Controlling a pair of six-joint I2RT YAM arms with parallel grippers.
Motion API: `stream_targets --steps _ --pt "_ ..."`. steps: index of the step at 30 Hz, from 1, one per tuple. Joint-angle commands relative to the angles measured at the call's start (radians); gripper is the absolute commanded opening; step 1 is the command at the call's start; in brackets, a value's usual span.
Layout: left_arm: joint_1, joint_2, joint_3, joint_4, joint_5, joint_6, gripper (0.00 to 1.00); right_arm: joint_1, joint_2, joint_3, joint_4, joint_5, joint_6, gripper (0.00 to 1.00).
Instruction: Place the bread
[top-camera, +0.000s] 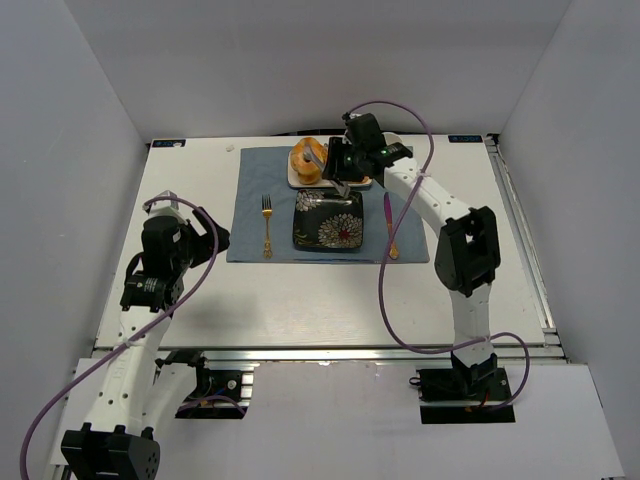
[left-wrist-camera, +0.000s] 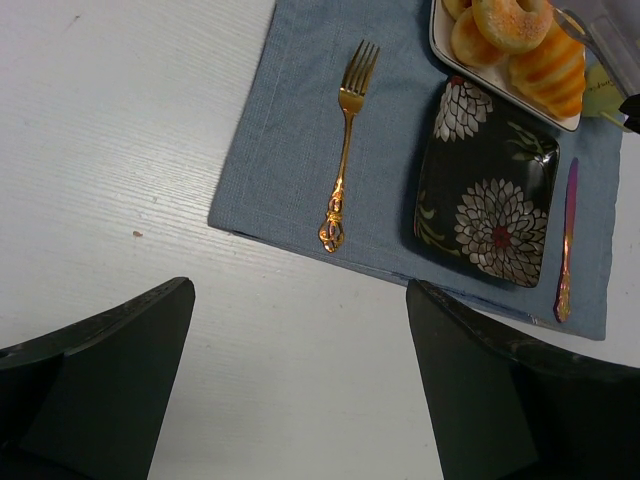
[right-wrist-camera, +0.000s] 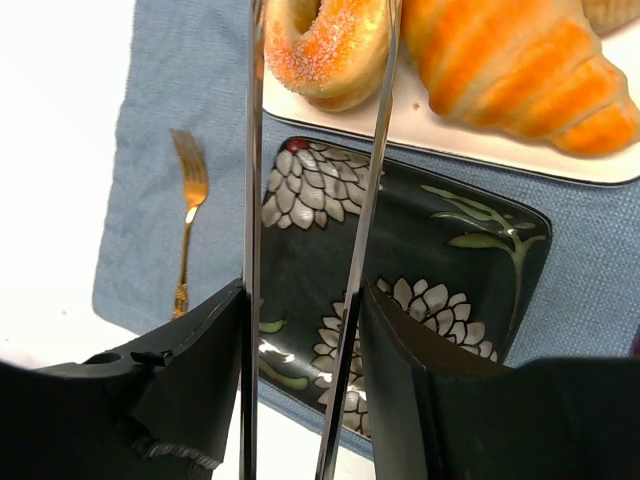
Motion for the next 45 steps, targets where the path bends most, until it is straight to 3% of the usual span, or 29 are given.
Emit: stream_targets --steps 1,11,19,20,23,36,39,45 --pt "-0.004 -0.016 -0.003 0.014 0.005 0.002 0.98 0.007 0.020 0.061 -0.024 0.037 0.003 0.53" --pt "-0.004 -0.019 -0.009 0.020 0.007 -0.007 0.98 0.010 0.052 0.067 -0.070 0.109 -0.031 0.53" --pt "-0.004 -0.022 -0.021 0.023 0.004 -0.010 0.98 0.011 0.050 0.076 -0.064 0.007 -0.037 0.22" --pt "-0.004 -0.024 -0.023 0.023 0.004 -0.010 0.98 0.011 0.047 0.081 -0.062 0.005 -0.037 0.14" --pt "-0.004 -0.023 -0.024 0.025 0.002 -0.011 0.98 0.011 0.027 0.093 -0.062 0.006 -0.032 0.06" --pt "-0.004 -0.012 -0.017 0.023 -0.002 -0.013 0.98 0.011 -0.092 0.191 -0.105 0.069 -0.043 0.06" --pt "-0.004 0.004 0.011 -0.001 -0.007 -0.002 0.98 0.013 -0.180 0.120 -0.125 0.074 -0.060 0.05" --pt "-0.004 0.001 0.046 -0.046 -0.031 0.018 0.98 0.021 -0.503 -0.304 -0.115 0.059 -0.135 0.04"
